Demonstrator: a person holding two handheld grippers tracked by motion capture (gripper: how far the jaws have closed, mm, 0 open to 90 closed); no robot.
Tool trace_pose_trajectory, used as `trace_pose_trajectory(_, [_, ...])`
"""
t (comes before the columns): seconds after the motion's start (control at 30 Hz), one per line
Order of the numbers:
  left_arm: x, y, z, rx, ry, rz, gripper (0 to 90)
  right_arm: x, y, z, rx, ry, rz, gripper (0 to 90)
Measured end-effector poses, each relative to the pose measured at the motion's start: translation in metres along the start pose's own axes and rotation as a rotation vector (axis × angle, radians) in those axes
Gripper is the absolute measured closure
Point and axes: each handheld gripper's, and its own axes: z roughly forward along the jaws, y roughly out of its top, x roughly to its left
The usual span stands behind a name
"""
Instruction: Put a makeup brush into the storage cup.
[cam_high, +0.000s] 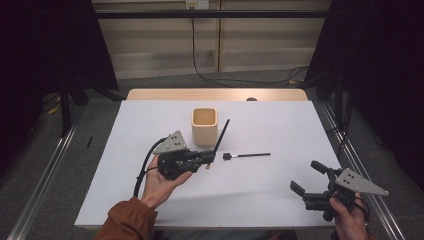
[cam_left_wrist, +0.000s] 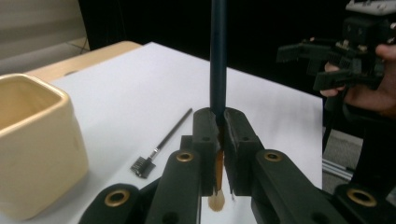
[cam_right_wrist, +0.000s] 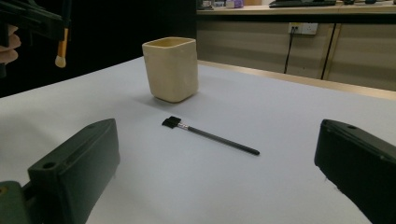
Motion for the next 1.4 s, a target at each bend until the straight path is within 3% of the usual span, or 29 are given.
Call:
trace_pose_trajectory(0.37, [-0.005,0.007,0.004,0.077,-0.048,0.022,84.2,0.004,0.001,0.006,-0.002,0.032,-0.001,0.0])
trace_pose_trajectory(0.67, [-0.012,0.014,0.008,0.222,-0.056,0.059,84.2,0.011,0.004,0.011,0.007,0.064,-0.021,0.0])
trace_pose_trajectory(0.83, [-0.015,0.016,0.009,0.3,-0.048,0.105,84.3,0.013,0.005,0.014,0.027,0.091,-0.024,0.0])
trace_pose_trajectory(0.93, [-0.015,0.016,0.011,0.361,-0.059,0.108,84.2,0.014,0.005,0.016,0.034,0.1,-0.028,0.0])
trace_pose_trajectory(1.23, [-0.011,0.014,0.018,0.532,-0.039,0.097,84.2,0.016,0.009,0.022,0.084,0.156,-0.032,0.0])
trace_pose_trajectory(1.4, [-0.013,0.014,0.018,0.566,-0.041,0.116,84.2,0.017,0.011,0.026,0.096,0.173,-0.032,0.0])
